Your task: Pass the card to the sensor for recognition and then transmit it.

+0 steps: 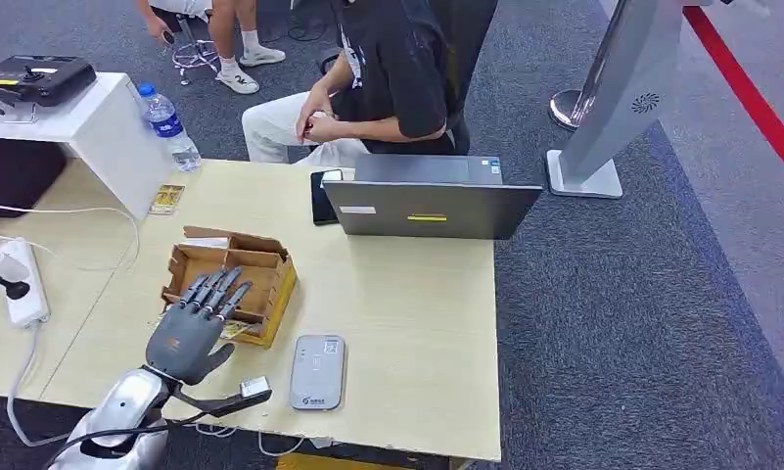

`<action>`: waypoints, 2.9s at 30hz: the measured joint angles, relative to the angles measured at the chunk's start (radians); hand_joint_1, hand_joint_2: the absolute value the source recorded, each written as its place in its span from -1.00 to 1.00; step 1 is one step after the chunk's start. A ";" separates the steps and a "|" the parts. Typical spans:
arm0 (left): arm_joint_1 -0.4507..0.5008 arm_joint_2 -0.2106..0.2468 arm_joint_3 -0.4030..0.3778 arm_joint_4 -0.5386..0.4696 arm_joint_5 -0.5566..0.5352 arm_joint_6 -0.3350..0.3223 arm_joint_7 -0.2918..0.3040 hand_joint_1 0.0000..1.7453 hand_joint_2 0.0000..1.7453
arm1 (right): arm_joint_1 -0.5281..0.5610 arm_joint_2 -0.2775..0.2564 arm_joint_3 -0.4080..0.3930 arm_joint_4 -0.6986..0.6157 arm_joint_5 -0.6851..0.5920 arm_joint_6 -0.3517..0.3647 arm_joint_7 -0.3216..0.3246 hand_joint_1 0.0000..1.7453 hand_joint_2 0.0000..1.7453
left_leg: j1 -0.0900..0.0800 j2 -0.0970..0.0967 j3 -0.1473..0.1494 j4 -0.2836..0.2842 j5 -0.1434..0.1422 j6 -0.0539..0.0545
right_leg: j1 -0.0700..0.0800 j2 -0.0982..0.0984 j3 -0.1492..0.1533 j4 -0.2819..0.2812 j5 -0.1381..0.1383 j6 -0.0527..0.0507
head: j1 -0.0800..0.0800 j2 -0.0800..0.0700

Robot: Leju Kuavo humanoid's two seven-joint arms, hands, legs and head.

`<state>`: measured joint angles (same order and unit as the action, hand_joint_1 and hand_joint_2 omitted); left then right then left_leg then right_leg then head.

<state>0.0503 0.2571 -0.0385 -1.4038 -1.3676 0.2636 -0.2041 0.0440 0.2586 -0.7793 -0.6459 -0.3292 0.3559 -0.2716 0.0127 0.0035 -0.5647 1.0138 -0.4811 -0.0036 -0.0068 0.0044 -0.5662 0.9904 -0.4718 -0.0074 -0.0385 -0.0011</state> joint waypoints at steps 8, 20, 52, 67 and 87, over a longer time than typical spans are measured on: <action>0.001 0.000 0.000 0.000 -0.015 -0.037 0.013 1.00 1.00 | 0.045 0.000 0.029 -0.030 -0.011 -0.005 0.010 -1.00 1.00 | 0.000 -0.001 -0.001 0.000 0.000 0.000 | 0.000 -0.001 0.000 0.000 0.000 0.000 | 0.000 0.000; 0.003 0.002 0.000 0.008 -0.030 -0.048 0.016 1.00 1.00 | 0.045 0.000 0.031 -0.035 -0.012 -0.005 0.013 -1.00 1.00 | 0.000 -0.001 0.000 0.000 0.000 0.000 | 0.000 -0.001 0.000 0.000 0.000 0.000 | 0.000 0.000; -0.233 -0.052 -0.099 -0.232 -0.022 -0.102 0.069 1.00 1.00 | 0.042 0.000 0.048 -0.025 0.039 -0.006 0.010 -1.00 1.00 | 0.000 0.000 0.000 0.001 0.000 0.000 | 0.000 0.000 0.000 0.000 0.001 0.000 | 0.000 0.000; -0.246 -0.053 -0.105 -0.238 -0.022 -0.102 0.071 1.00 1.00 | 0.042 0.000 0.048 -0.024 0.042 -0.006 0.009 -1.00 1.00 | 0.000 0.000 0.000 0.001 0.000 0.000 | 0.000 0.000 0.000 0.000 0.001 0.000 | 0.000 0.000; -0.049 -0.114 -0.024 -0.324 0.173 0.134 -0.031 -1.00 1.00 | 0.056 0.000 0.036 -0.002 0.010 -0.013 -0.021 -1.00 1.00 | 0.000 0.004 -0.001 0.000 -0.003 0.001 | 0.000 0.005 -0.001 0.000 -0.001 0.001 | 0.000 0.000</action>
<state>0.0010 0.1430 -0.0624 -1.7279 -1.1950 0.3980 -0.2351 0.1005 0.2586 -0.7431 -0.6481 -0.3190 0.3429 -0.2922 0.0126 0.0071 -0.5657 1.0142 -0.4841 -0.0028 -0.0071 0.0090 -0.5670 0.9904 -0.4727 -0.0062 -0.0385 -0.0011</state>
